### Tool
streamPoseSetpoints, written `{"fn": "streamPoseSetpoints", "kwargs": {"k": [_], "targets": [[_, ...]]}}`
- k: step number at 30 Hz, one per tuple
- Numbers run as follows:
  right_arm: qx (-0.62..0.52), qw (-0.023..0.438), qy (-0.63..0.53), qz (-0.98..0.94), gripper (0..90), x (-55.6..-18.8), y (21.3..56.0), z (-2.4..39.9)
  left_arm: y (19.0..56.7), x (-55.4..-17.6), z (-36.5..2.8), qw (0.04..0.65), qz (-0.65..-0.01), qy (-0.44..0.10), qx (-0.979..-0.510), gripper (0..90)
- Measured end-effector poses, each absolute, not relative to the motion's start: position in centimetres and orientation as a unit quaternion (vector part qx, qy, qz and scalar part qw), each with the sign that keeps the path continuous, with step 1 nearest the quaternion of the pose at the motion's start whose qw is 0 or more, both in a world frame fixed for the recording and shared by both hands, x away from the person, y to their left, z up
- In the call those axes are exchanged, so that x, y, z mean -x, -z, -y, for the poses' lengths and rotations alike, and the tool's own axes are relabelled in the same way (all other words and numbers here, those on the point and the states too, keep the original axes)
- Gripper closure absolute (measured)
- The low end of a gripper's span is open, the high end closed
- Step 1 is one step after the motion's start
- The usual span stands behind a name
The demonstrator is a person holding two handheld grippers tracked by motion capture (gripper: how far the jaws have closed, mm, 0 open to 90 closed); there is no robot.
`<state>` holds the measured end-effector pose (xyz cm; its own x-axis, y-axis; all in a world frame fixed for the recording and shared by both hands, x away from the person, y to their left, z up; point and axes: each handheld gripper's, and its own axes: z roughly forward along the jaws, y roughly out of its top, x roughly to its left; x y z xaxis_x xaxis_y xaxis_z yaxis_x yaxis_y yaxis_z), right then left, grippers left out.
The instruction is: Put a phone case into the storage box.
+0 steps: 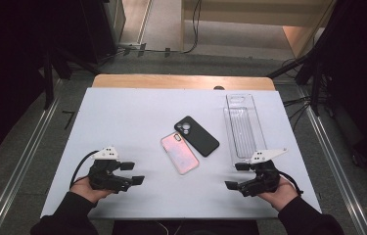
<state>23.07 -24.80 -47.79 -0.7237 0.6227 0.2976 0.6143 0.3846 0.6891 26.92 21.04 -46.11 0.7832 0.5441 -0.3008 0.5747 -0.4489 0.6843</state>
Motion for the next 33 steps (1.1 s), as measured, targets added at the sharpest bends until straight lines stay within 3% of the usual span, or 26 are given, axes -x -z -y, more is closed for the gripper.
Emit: {"fn": "streamPoseSetpoints", "kwargs": {"k": [21,33], "targets": [[-0.375,0.000,-0.407,-0.833,15.2,-23.3,47.8,24.8,46.2,-27.1,-21.1,0.408,-0.334,0.020,-0.849,29.5],[-0.381,-0.021,-0.444,-0.811,15.3,-24.0,46.1,23.9,46.2,-27.1,-21.2,0.409,-0.336,0.019,-0.848,29.5]]}}
